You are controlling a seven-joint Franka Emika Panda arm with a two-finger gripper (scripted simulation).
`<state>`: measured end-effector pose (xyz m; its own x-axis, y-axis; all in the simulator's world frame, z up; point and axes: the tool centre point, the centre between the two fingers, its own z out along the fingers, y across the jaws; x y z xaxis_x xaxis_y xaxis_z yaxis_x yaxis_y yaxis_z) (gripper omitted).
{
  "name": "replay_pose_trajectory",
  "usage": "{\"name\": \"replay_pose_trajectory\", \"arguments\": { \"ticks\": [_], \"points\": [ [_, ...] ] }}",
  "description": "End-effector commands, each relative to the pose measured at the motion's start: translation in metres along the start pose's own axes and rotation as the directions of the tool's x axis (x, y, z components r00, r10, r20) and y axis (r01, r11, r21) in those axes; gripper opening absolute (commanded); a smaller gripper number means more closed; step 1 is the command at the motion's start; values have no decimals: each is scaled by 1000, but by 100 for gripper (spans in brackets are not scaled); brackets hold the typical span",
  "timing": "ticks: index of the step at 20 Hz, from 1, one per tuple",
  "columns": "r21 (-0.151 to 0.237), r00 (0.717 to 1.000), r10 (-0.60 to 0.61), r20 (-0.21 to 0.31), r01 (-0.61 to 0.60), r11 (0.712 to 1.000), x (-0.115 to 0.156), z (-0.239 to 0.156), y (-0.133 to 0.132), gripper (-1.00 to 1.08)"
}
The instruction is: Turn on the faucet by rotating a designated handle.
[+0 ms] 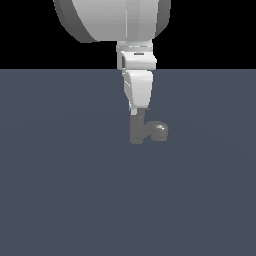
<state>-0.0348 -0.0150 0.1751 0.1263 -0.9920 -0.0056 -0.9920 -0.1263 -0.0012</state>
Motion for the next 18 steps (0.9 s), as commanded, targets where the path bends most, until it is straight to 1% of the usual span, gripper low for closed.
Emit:
{"name": "replay_pose_trajectory", "arguments": {
  "ticks": [1,3,4,5,18],
  "points": [
    [0,999,45,-5,-45,999,40,1,7,-100],
    [-1,999,46,-6,-46,999,52,2,11,-100],
    [-1,999,46,-6,-46,999,52,2,11,-100],
    [3,1000,0,0,0,1000,22,0,3,-100],
    [1,1000,27,-3,-27,1000,78,1,-19,-100]
  ]
}}
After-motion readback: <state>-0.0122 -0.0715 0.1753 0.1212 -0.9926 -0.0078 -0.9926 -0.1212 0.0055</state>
